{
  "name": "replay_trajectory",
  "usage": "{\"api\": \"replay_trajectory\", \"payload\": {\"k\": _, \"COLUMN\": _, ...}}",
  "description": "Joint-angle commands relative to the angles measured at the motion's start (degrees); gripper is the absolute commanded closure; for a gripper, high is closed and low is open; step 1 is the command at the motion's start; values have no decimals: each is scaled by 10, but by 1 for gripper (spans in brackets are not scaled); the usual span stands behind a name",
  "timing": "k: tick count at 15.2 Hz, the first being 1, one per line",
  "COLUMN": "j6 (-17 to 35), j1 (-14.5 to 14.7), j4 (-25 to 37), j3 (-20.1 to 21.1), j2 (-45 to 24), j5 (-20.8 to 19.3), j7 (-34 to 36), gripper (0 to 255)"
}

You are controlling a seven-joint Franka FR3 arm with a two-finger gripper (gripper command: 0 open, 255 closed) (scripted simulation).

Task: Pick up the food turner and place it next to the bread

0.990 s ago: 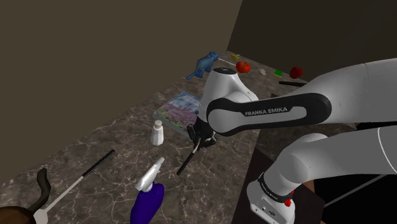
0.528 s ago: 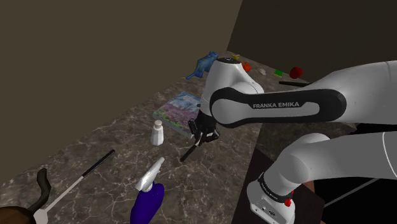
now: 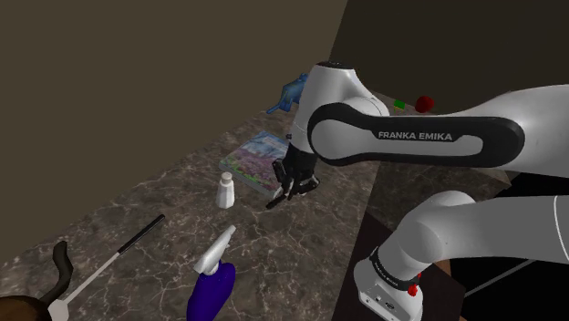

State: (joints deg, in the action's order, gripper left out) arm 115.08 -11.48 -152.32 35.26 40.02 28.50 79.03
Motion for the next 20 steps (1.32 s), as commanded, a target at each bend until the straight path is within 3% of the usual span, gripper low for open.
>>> {"api": "replay_trajectory", "payload": {"k": 1, "j6": -20, "j1": -1, "j4": 12, "j3": -8, "j2": 7, "j5": -6, "j7": 1, "gripper": 255}}
{"api": "replay_trajectory", "payload": {"k": 20, "j6": -170, "j1": -12, "j4": 136, "j3": -61, "j2": 33, "j5": -50, "j7": 18, "gripper": 255}}
